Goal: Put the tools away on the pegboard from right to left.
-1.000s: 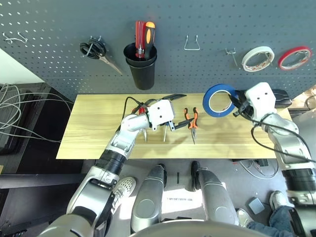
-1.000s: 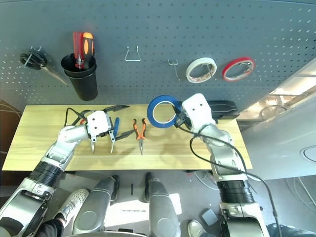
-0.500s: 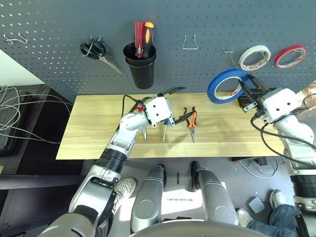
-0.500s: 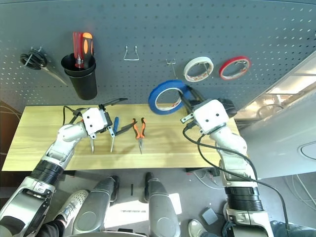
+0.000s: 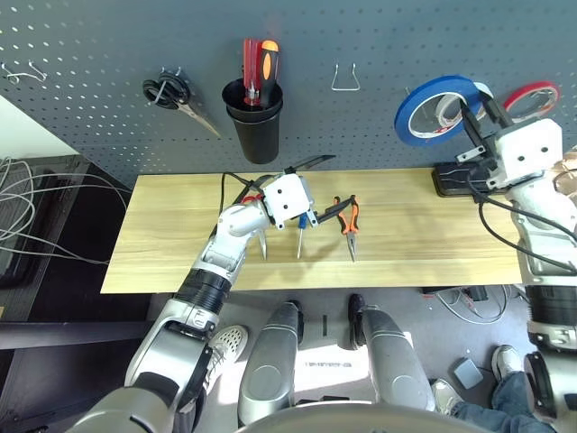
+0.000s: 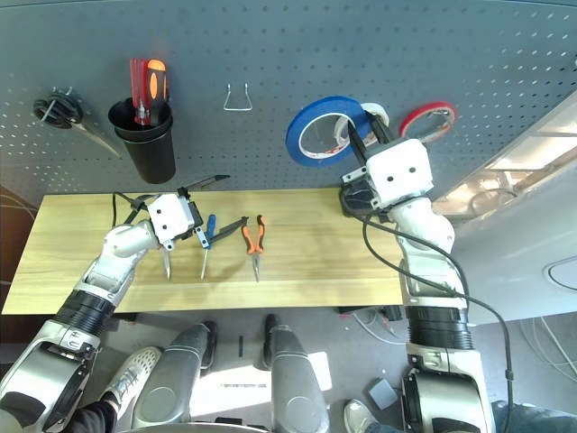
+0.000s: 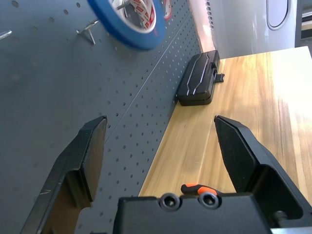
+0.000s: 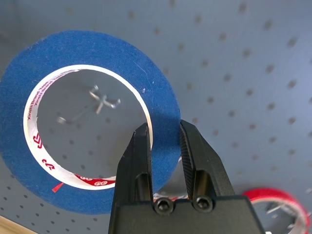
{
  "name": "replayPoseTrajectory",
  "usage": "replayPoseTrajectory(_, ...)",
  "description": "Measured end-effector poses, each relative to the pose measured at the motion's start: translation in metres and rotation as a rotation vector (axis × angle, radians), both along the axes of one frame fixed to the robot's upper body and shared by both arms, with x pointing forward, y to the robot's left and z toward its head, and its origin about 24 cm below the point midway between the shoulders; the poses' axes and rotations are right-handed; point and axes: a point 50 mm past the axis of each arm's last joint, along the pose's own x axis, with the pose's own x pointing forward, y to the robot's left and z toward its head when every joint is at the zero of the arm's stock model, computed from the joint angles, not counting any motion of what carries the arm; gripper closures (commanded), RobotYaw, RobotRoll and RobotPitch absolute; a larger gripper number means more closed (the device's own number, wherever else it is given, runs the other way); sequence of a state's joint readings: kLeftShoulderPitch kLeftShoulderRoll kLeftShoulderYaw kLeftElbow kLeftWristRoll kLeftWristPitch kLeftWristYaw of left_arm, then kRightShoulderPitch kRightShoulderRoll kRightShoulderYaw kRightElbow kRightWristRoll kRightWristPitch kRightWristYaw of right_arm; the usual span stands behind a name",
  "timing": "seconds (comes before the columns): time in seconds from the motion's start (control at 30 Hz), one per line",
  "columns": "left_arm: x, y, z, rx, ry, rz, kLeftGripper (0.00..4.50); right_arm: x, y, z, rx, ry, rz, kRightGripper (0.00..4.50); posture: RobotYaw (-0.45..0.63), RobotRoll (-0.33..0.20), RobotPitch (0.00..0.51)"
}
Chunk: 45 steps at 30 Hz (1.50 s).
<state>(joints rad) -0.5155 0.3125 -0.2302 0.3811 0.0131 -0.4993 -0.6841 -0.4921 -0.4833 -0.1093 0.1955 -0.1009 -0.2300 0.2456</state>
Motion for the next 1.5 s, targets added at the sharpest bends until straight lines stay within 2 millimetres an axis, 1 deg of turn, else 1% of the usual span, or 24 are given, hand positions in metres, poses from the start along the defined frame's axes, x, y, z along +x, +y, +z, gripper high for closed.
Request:
replayPoseTrajectory(0.17,0.0,0.0,0.0,0.0,0.001,0.003,0.0,0.018,0.011,-0.003,0.049,0.026,-0.016,3.79,0.13,0.0,0.279)
replayPoseTrajectory(0.2,0.0,0.0,0.0,0.0,0.002,0.003,0.0,0.02,0.013,-0.004,0.055,0.029,-0.016,3.04,0.13,0.0,0.279)
replayPoseTrajectory(0.27,0.001,0.0,0.0,0.0,0.006,0.005,0.0,0.02,0.017,-0.008,0.063,0.041,-0.005,2.43,0.13,0.0,0.279)
replayPoseTrajectory(0.37,0.001,0.002,-0.001,0.025,0.044,0.0,0.0,0.016,0.02,-0.024,0.054,0.103,0.031,1.39,0.14,0.0,0.283)
replayPoseTrajectory(0.43,-0.001,0.005,-0.009,0.077,0.111,-0.006,0.0,0.008,0.02,-0.041,0.047,0.181,0.056,0.77,0.14,0.0,0.285)
replayPoseTrajectory(0.5,-0.004,0.009,-0.021,0.137,0.187,-0.014,0.0,-0.003,0.02,-0.061,0.042,0.266,0.077,0.06,0.14,0.0,0.286)
replayPoseTrajectory(0.57,-0.006,0.01,-0.028,0.186,0.243,-0.023,0.0,-0.014,0.021,-0.073,0.041,0.327,0.093,0.02,0.14,0.0,0.286)
replayPoseTrajectory(0.63,-0.007,0.011,-0.031,0.223,0.282,-0.026,0.0,-0.024,0.024,-0.083,0.048,0.402,0.119,0.02,0.13,0.0,0.287)
replayPoseTrajectory(0.77,-0.006,0.019,-0.037,0.293,0.352,0.0,0.0,-0.035,0.032,-0.115,0.111,0.691,0.156,0.02,0.13,0.0,0.286)
replayPoseTrajectory(0.87,-0.006,0.021,-0.041,0.339,0.383,0.008,0.0,-0.036,0.045,-0.131,0.299,0.94,0.135,0.02,0.13,0.0,0.286)
replayPoseTrajectory(0.93,-0.004,0.022,-0.039,0.363,0.386,0.018,0.0,-0.035,0.061,-0.139,0.428,1.105,0.13,0.02,0.14,0.0,0.286)
replayPoseTrajectory(1.0,0.0,0.023,-0.035,0.382,0.382,0.025,0.0,-0.032,0.074,-0.14,0.493,1.212,0.116,0.02,0.14,0.0,0.288)
replayPoseTrajectory(1.07,0.003,0.025,-0.031,0.4,0.376,0.029,0.0,-0.024,0.09,-0.136,0.535,1.278,0.111,0.02,0.15,0.0,0.29)
replayPoseTrajectory(1.17,0.005,0.025,-0.028,0.414,0.373,0.028,0.0,-0.012,0.114,-0.127,0.563,1.342,0.114,0.02,0.17,0.0,0.295)
replayPoseTrajectory(1.23,0.006,0.025,-0.028,0.419,0.373,0.027,0.0,-0.007,0.122,-0.126,0.572,1.377,0.089,0.02,0.17,0.0,0.297)
replayPoseTrajectory(1.37,0.006,0.026,-0.027,0.424,0.372,0.032,0.0,0.003,0.122,-0.13,0.569,1.419,-0.034,0.02,0.19,0.0,0.302)
replayPoseTrajectory(1.5,0.006,0.028,-0.028,0.428,0.376,0.039,0.0,0.004,0.115,-0.138,0.54,1.439,-0.125,0.02,0.2,0.0,0.304)
